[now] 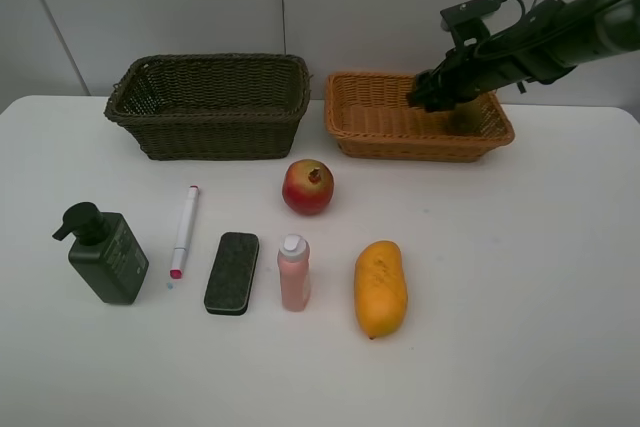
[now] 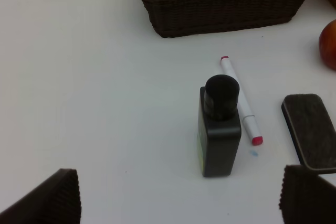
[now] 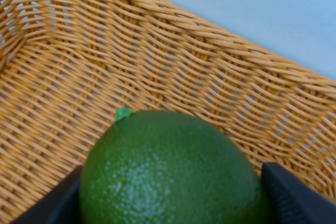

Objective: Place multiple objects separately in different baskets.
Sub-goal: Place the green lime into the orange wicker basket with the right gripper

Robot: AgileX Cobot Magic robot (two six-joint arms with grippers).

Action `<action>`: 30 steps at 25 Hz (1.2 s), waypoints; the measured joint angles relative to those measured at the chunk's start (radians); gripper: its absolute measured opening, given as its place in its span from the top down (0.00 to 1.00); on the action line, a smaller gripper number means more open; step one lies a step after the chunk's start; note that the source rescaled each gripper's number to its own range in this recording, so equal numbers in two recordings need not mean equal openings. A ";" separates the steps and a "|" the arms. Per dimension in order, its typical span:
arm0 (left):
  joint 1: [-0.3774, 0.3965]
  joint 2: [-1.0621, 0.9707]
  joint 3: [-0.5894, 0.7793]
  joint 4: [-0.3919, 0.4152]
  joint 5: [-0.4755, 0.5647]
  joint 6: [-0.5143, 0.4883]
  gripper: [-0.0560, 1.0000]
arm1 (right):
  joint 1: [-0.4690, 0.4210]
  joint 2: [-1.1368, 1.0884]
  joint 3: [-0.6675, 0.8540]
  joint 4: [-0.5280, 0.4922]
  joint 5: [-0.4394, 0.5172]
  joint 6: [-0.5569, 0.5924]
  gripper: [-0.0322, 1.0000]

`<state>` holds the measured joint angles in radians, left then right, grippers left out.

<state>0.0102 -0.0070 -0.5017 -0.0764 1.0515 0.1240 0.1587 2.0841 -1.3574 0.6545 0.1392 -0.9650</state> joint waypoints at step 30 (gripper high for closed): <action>0.000 0.000 0.000 0.000 0.000 0.000 0.00 | 0.000 0.000 0.000 0.000 -0.004 0.006 0.01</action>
<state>0.0102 -0.0070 -0.5017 -0.0764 1.0515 0.1240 0.1587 2.0841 -1.3574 0.6548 0.1355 -0.9588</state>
